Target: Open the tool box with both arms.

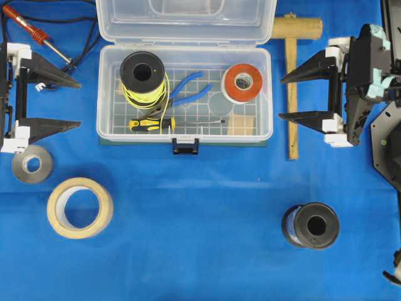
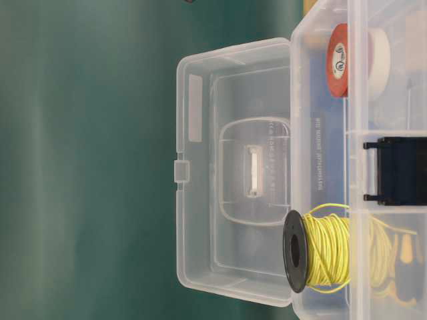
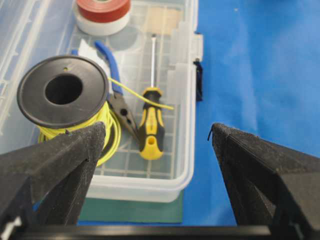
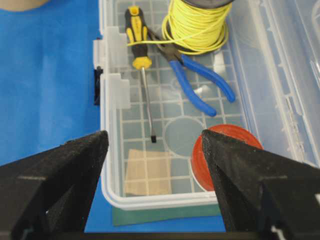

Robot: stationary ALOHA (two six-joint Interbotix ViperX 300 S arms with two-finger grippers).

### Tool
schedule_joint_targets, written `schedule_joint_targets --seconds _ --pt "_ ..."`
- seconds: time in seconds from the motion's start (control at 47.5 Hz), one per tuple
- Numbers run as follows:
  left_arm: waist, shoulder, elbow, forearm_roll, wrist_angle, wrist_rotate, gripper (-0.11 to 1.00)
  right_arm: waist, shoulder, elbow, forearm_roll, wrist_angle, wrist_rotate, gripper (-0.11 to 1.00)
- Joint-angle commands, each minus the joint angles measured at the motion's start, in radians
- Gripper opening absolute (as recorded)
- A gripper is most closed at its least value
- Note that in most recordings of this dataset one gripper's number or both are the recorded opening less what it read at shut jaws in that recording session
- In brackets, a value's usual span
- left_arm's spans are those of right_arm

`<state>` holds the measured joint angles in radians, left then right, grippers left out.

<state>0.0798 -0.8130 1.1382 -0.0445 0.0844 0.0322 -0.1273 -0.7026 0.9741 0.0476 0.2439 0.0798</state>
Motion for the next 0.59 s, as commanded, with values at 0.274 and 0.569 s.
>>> schedule_joint_targets --seconds 0.274,0.569 --pt "-0.005 -0.169 0.052 -0.002 0.072 0.002 0.83 0.000 -0.192 0.048 -0.003 0.080 -0.002 0.77" --pt "-0.005 -0.351 0.170 -0.002 0.055 0.000 0.83 0.000 -0.383 0.183 0.000 0.077 0.000 0.77"
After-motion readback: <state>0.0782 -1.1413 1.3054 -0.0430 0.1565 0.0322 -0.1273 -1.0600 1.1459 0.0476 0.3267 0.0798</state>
